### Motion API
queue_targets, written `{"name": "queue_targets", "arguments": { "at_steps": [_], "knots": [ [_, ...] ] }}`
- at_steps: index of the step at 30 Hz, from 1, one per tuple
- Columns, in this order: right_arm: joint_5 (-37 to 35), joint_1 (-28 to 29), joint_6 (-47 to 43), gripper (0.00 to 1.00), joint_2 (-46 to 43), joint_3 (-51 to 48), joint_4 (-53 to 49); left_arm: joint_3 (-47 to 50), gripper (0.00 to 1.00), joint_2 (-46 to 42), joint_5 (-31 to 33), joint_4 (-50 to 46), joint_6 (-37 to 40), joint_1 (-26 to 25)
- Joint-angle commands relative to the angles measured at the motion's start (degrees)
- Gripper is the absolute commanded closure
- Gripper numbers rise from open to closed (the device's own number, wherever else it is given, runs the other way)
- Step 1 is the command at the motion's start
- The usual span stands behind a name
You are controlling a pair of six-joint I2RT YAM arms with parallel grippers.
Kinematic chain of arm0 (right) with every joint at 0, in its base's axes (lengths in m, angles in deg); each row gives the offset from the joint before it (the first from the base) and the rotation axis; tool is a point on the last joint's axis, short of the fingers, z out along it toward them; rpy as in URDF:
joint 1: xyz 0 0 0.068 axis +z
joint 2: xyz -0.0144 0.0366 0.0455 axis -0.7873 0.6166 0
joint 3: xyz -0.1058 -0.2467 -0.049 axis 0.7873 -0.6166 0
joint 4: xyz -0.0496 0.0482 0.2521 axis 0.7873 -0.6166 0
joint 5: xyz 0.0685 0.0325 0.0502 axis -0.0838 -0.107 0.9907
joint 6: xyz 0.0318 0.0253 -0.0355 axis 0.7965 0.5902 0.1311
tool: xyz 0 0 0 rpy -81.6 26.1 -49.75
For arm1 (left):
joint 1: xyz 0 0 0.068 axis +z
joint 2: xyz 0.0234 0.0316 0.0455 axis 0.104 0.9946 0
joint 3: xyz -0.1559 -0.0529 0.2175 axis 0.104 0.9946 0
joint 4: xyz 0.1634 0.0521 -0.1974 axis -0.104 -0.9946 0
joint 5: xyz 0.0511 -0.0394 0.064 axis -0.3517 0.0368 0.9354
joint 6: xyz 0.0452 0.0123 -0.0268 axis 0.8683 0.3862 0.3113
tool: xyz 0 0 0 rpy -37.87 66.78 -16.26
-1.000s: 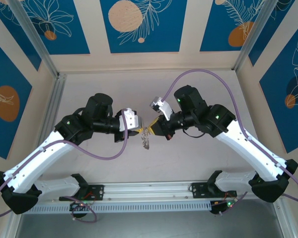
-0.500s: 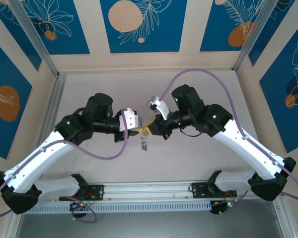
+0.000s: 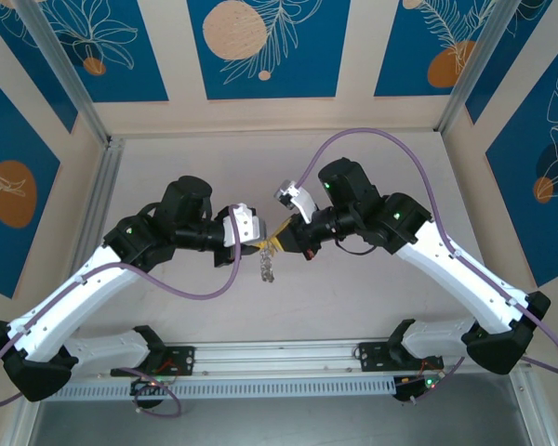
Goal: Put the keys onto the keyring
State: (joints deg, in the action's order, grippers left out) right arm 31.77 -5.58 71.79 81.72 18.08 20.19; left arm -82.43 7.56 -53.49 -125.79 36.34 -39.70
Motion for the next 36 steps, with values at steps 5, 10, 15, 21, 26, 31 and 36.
{"name": "queue_targets", "arguments": {
  "at_steps": [5,10,15,21,26,31,36],
  "knots": [
    [-1.92,-1.47,1.06,1.00,0.52,0.31,-2.30,-0.10,1.00,-1.44,-1.72,2.39,0.81,-0.76],
    [-1.46,-2.01,1.30,1.00,0.52,0.22,-1.90,-0.03,1.00,-1.52,-1.81,2.32,0.91,-0.75],
    [0.49,-1.84,1.15,1.00,-0.36,-0.30,-0.68,0.07,1.00,-1.39,-1.72,2.30,0.94,-0.80],
    [2.23,-0.08,0.35,1.00,-2.29,-1.52,1.64,0.05,1.00,-1.30,-2.12,2.32,0.76,-0.73],
    [2.21,0.59,0.11,1.00,-2.63,-2.03,3.05,0.15,1.00,-1.53,-2.41,2.13,1.10,-0.75],
    [1.75,0.63,-0.03,1.00,-2.73,-2.15,2.71,0.44,1.00,-1.92,-2.78,2.39,1.22,-0.78],
    [1.33,0.06,0.48,1.00,-3.17,-3.37,2.97,0.33,1.00,-1.96,-2.95,2.32,1.28,-0.78]
  ]
}}
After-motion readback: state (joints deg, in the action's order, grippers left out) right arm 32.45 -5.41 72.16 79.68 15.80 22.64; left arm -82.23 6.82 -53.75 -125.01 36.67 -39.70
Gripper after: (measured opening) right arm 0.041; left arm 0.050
